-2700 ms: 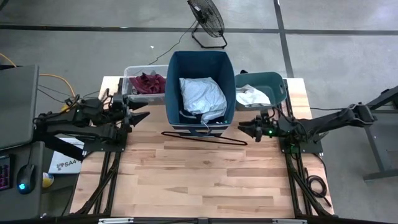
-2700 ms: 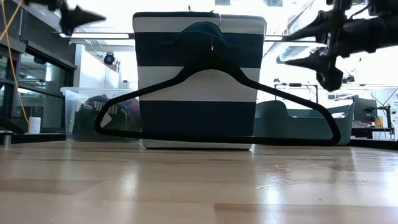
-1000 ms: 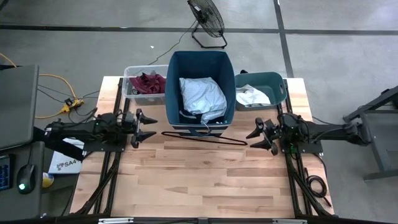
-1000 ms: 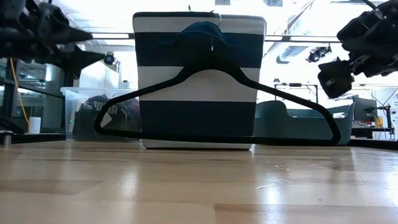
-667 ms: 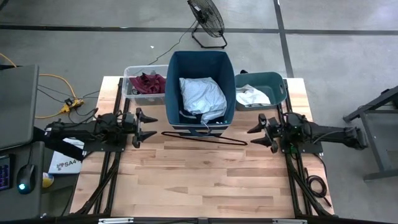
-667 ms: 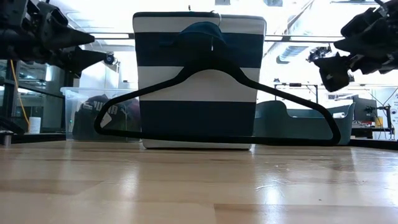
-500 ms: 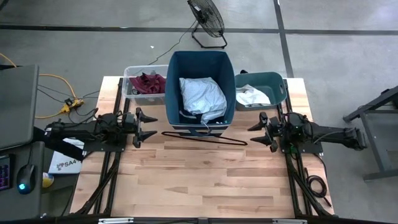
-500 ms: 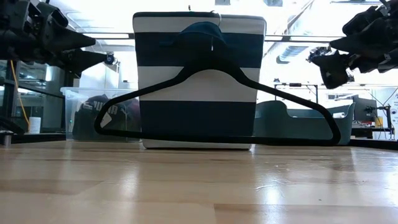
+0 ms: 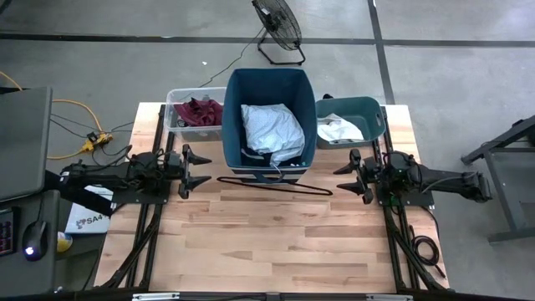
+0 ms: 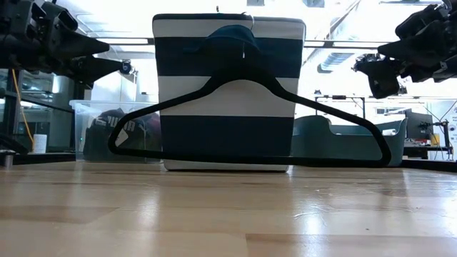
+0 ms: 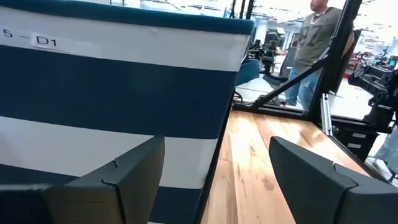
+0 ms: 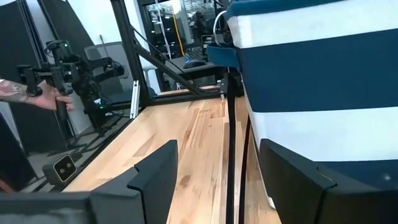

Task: Pick & Place Cloths
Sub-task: Return to Home Position

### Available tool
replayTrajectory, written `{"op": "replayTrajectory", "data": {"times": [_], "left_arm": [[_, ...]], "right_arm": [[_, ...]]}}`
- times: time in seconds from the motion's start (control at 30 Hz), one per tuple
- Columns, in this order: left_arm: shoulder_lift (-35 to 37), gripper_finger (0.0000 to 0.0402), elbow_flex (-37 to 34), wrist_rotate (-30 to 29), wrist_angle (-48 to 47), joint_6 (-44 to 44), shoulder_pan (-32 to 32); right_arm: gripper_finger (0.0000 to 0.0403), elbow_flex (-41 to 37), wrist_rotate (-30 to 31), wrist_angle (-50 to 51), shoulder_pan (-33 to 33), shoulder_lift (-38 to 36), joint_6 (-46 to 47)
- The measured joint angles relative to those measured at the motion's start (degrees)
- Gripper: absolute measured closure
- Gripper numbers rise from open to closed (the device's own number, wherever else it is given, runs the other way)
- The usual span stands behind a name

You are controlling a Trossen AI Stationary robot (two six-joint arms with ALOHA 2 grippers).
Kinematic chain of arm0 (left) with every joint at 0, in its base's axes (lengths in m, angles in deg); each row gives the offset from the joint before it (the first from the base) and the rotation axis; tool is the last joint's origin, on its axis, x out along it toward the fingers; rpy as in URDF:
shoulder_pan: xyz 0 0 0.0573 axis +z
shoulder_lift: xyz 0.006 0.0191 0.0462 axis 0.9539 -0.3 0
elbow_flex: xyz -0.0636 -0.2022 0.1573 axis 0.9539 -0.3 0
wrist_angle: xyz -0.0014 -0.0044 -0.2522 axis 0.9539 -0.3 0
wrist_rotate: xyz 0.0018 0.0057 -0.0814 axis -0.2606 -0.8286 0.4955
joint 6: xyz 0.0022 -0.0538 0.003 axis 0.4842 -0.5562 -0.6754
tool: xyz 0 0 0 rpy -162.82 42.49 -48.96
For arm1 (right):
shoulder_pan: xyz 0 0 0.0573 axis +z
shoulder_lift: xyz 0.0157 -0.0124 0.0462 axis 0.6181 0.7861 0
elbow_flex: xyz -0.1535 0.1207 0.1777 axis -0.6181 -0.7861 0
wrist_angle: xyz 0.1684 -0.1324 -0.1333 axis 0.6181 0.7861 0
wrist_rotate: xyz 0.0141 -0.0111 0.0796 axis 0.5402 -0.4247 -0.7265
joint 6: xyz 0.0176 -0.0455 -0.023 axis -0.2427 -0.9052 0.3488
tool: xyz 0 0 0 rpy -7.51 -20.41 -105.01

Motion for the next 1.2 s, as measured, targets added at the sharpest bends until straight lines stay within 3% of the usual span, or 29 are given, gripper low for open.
{"op": "replayTrajectory", "data": {"times": [1.2], "left_arm": [[0.0, 0.0116, -0.1, 0.5, -2.6, 2.5, 0.0]], "right_arm": [[0.0186, 0.0, 0.1, -0.1, 0.0, 0.1, 1.3]]}}
